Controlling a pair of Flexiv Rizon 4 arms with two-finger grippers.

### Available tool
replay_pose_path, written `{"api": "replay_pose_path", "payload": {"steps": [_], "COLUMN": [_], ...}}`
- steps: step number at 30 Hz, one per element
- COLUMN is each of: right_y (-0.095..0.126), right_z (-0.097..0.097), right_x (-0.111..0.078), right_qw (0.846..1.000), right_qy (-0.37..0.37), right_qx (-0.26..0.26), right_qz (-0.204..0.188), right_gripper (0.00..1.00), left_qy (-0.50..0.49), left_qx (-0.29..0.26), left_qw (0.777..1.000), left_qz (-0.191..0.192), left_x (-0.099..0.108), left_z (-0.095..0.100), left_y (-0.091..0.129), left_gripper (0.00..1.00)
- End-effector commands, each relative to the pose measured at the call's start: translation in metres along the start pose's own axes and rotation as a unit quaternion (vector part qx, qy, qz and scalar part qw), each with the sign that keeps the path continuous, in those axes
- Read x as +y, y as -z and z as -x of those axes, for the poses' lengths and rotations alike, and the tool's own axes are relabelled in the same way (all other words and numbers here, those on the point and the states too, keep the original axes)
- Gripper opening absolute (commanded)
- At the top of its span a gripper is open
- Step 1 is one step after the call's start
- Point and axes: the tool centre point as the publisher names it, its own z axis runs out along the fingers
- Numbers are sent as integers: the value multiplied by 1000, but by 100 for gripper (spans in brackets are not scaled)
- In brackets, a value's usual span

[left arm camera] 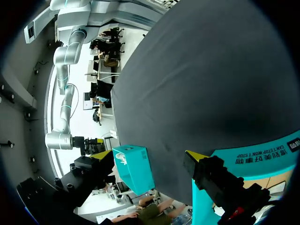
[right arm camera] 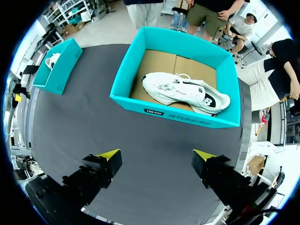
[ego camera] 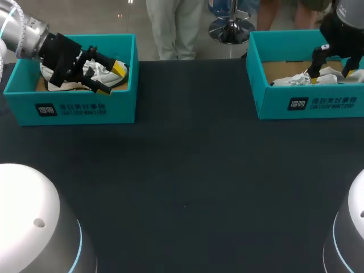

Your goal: Take the shoe out of the shoebox, open the shoe tongue, remove and reinsert the insole, then place the shoe into the shoebox

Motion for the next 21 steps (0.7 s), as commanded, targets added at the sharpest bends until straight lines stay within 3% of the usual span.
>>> {"api": "replay_pose_path", "payload": {"steps": [1,6,14,21], "right_y": [0,0,0,0], "right_z": [0,0,0,0], "right_x": [1,1,1,1], "right_qw": [1000,1000,1000,1000], "right_qy": [0,0,0,0], "right_qx": [0,0,0,0], "right_qz": [-1,-1,-1,-1], "right_gripper": [100,100,100,100], "left_qy": [-12,-32,-41,7], "left_qx": [63,143,266,325], "left_qw": [998,989,963,945], "left_qz": [-4,30,26,35], "left_x": [18,39,57,66], "left_z": [-6,-23,-48,-71], "left_y": [16,30,50,72], "left_gripper": [100,100,100,100]}}
